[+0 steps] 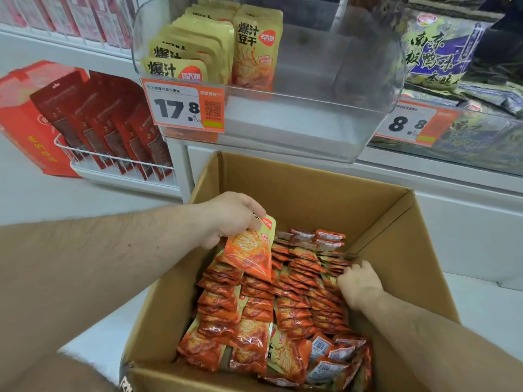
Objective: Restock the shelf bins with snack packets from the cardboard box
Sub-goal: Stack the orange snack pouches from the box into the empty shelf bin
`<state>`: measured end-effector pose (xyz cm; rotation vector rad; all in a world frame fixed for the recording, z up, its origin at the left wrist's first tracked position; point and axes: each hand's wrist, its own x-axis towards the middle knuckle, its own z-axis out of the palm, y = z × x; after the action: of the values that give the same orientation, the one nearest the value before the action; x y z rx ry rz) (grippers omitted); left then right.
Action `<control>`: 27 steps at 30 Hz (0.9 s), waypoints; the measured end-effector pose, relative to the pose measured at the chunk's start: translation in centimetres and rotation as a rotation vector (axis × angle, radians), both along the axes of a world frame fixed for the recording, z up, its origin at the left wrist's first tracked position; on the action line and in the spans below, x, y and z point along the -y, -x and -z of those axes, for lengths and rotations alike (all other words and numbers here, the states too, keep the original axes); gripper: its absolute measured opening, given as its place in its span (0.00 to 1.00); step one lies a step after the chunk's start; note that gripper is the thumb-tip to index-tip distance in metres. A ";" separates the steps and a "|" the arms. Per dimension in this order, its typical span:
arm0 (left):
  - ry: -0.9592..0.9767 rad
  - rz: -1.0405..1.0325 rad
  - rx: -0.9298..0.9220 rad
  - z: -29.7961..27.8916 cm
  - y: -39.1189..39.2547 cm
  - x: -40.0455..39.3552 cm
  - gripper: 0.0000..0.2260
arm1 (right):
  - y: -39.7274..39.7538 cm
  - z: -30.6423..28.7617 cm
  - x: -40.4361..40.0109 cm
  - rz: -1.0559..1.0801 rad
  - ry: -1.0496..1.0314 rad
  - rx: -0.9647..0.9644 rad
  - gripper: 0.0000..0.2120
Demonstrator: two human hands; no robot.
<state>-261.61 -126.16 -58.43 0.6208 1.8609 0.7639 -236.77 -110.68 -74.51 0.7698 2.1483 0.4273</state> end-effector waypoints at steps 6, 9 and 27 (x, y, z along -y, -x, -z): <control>-0.024 -0.040 0.035 -0.7 0.0 0.2 0.06 | 1.9 -4.2 -0.2 0.027 0.116 -0.322 0.14; -0.057 -0.087 0.059 -1.2 -0.3 0.2 0.08 | 3.1 -9.6 0.9 0.136 0.261 -0.657 0.07; -0.346 -0.245 0.595 -7.7 -3.7 1.0 0.36 | 3.6 -22.1 11.0 -0.705 0.005 -1.487 0.03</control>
<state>-257.94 -127.17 -50.75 0.3227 1.2738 1.2919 -240.36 -121.66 -52.45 0.2104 3.8336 0.1504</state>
